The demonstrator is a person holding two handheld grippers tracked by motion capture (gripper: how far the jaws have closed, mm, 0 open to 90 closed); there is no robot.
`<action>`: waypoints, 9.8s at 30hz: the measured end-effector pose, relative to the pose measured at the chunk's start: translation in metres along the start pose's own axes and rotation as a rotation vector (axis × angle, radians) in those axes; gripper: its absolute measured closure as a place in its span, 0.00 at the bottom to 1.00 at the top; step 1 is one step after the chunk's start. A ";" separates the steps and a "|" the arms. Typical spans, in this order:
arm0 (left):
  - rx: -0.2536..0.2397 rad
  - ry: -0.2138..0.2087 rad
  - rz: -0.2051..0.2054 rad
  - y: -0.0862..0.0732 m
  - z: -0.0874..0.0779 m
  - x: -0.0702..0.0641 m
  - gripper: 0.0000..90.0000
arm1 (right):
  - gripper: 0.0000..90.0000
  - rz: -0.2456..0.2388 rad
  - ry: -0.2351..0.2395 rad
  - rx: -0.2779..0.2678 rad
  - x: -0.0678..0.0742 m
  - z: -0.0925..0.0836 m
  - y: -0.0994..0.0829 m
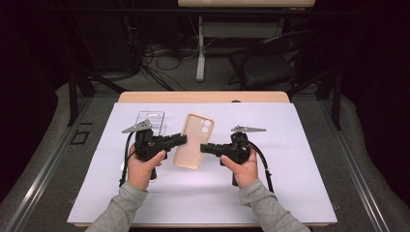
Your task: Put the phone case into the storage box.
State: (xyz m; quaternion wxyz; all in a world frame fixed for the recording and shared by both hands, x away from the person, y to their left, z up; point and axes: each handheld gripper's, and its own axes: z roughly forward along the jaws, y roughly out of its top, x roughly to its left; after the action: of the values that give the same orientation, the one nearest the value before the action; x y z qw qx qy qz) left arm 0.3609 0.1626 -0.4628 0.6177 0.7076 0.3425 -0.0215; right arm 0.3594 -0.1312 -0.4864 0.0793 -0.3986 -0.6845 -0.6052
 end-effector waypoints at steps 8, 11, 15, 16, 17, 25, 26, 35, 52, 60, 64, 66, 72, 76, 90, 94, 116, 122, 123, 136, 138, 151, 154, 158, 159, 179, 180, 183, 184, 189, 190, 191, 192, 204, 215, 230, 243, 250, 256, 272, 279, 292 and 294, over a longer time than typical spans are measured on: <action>-0.005 0.003 -0.008 0.000 0.000 0.001 0.80 | 0.91 -0.009 0.001 -0.004 0.001 0.000 0.000; -0.004 0.009 -0.009 0.000 0.000 0.002 0.75 | 0.91 -0.009 0.001 -0.005 0.001 0.000 0.000; -0.015 0.018 -0.010 0.001 0.000 0.002 0.68 | 0.91 -0.015 -0.008 -0.007 0.001 -0.001 0.000; -0.016 0.021 -0.007 0.001 0.000 0.002 0.67 | 0.91 -0.020 -0.014 -0.008 0.000 -0.001 0.000; -0.016 0.023 -0.006 0.001 0.000 0.002 0.65 | 0.91 -0.021 -0.021 -0.008 0.000 -0.001 0.000; 0.001 0.055 0.019 0.001 0.001 0.001 0.58 | 0.91 -0.057 -0.059 -0.004 0.002 -0.002 0.000; 0.002 0.054 0.018 0.001 0.001 0.001 0.57 | 0.91 -0.061 -0.065 -0.002 0.002 -0.002 0.000; 0.017 0.085 0.055 0.003 0.002 -0.002 0.51 | 0.91 -0.083 -0.093 0.001 0.002 -0.002 0.000; 0.042 0.128 0.092 0.005 0.000 -0.006 0.49 | 0.91 -0.113 -0.136 0.000 0.003 -0.005 0.001; 0.039 0.138 0.096 0.007 -0.001 -0.009 0.47 | 0.91 -0.121 -0.143 0.006 0.002 -0.005 0.002; 0.071 0.155 0.103 0.009 0.000 -0.011 0.46 | 0.91 -0.140 -0.165 0.010 0.004 -0.007 0.003; 0.082 0.155 0.115 0.009 0.001 -0.012 0.44 | 0.91 -0.147 -0.175 0.009 0.005 -0.007 0.003; 0.098 0.185 0.158 0.010 0.001 -0.017 0.43 | 0.91 -0.182 -0.202 0.011 0.008 -0.007 0.003; 0.092 0.214 0.165 0.010 0.000 -0.018 0.35 | 0.91 -0.206 -0.220 0.016 0.009 -0.007 0.003; 0.091 0.279 0.202 0.011 -0.001 -0.018 0.19 | 0.91 -0.260 -0.273 0.032 0.012 -0.006 0.003; 0.085 0.284 0.197 0.013 -0.004 -0.017 0.18 | 0.90 -0.296 -0.301 0.044 0.015 -0.005 0.003; 0.149 0.371 0.320 0.017 -0.005 -0.033 0.17 | 0.91 -0.359 -0.367 0.113 0.025 0.002 0.001; 0.150 0.385 0.349 0.017 -0.005 -0.037 0.17 | 0.90 -0.373 -0.374 0.133 0.029 0.004 0.000; 0.150 0.387 0.353 0.018 -0.005 -0.038 0.17 | 0.90 -0.372 -0.374 0.134 0.029 0.004 0.000; 0.141 0.395 0.377 0.020 -0.008 -0.040 0.21 | 0.90 -0.389 -0.378 0.140 0.031 0.007 -0.001; 0.145 0.396 0.378 0.020 -0.008 -0.039 0.21 | 0.90 -0.386 -0.377 0.141 0.031 0.007 -0.002; 0.172 0.422 0.434 0.018 -0.008 -0.041 0.35 | 0.90 -0.403 -0.387 0.151 0.032 0.009 -0.004; 0.184 0.437 0.452 0.018 -0.008 -0.041 0.38 | 0.90 -0.404 -0.387 0.157 0.032 0.010 -0.004; 0.189 0.458 0.470 0.018 -0.010 -0.043 0.41 | 0.90 -0.421 -0.387 0.167 0.034 0.012 -0.005; 0.189 0.460 0.471 0.018 -0.010 -0.043 0.42 | 0.90 -0.426 -0.387 0.168 0.034 0.013 -0.005; 0.252 0.520 0.597 0.015 -0.005 -0.048 0.56 | 0.90 -0.494 -0.395 0.210 0.041 0.024 -0.015; 0.254 0.518 0.604 0.015 -0.005 -0.048 0.57 | 0.91 -0.493 -0.395 0.212 0.042 0.025 -0.015; 0.254 0.504 0.602 0.015 -0.005 -0.049 0.60 | 0.90 -0.499 -0.396 0.216 0.041 0.026 -0.016; 0.256 0.507 0.602 0.015 -0.005 -0.048 0.61 | 0.90 -0.498 -0.396 0.217 0.041 0.026 -0.016; 0.268 0.521 0.606 0.015 -0.005 -0.047 0.66 | 0.91 -0.498 -0.395 0.214 0.041 0.025 -0.016; 0.269 0.521 0.608 0.015 -0.005 -0.047 0.66 | 0.90 -0.498 -0.395 0.215 0.041 0.025 -0.016; 0.269 0.520 0.610 0.015 -0.005 -0.047 0.67 | 0.90 -0.499 -0.395 0.217 0.041 0.026 -0.016; 0.272 0.519 0.614 0.015 -0.006 -0.047 0.68 | 0.90 -0.497 -0.396 0.219 0.041 0.026 -0.016; 0.301 0.521 0.649 0.016 -0.005 -0.049 0.76 | 0.90 -0.497 -0.394 0.225 0.041 0.027 -0.017; 0.312 0.514 0.666 0.015 -0.004 -0.050 0.81 | 0.90 -0.500 -0.391 0.229 0.042 0.027 -0.017; 0.325 0.517 0.691 0.015 -0.005 -0.051 0.86 | 0.90 -0.501 -0.388 0.230 0.042 0.027 -0.017; 0.319 0.513 0.717 0.016 -0.006 -0.052 0.88 | 0.90 -0.495 -0.380 0.221 0.041 0.026 -0.016; 0.316 0.514 0.726 0.015 -0.006 -0.052 0.88 | 0.90 -0.491 -0.380 0.222 0.041 0.026 -0.016; 0.312 0.508 0.723 0.016 -0.006 -0.052 0.88 | 0.90 -0.490 -0.378 0.220 0.041 0.026 -0.016; 0.307 0.501 0.718 0.016 -0.007 -0.051 0.88 | 0.90 -0.481 -0.374 0.218 0.040 0.026 -0.016; 0.309 0.495 0.710 0.016 -0.007 -0.051 0.88 | 0.90 -0.477 -0.372 0.218 0.039 0.026 -0.016; 0.301 0.493 0.707 0.016 -0.007 -0.051 0.88 | 0.89 -0.474 -0.367 0.215 0.039 0.026 -0.016; 0.301 0.493 0.707 0.016 -0.008 -0.051 0.88 | 0.89 -0.472 -0.366 0.214 0.039 0.026 -0.016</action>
State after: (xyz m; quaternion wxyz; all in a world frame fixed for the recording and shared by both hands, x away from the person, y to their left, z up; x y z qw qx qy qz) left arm 0.3274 0.1461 -0.4242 0.3774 0.8469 0.2100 0.3102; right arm 0.3331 -0.0897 -0.4824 -0.1463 -0.3202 -0.8209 -0.4497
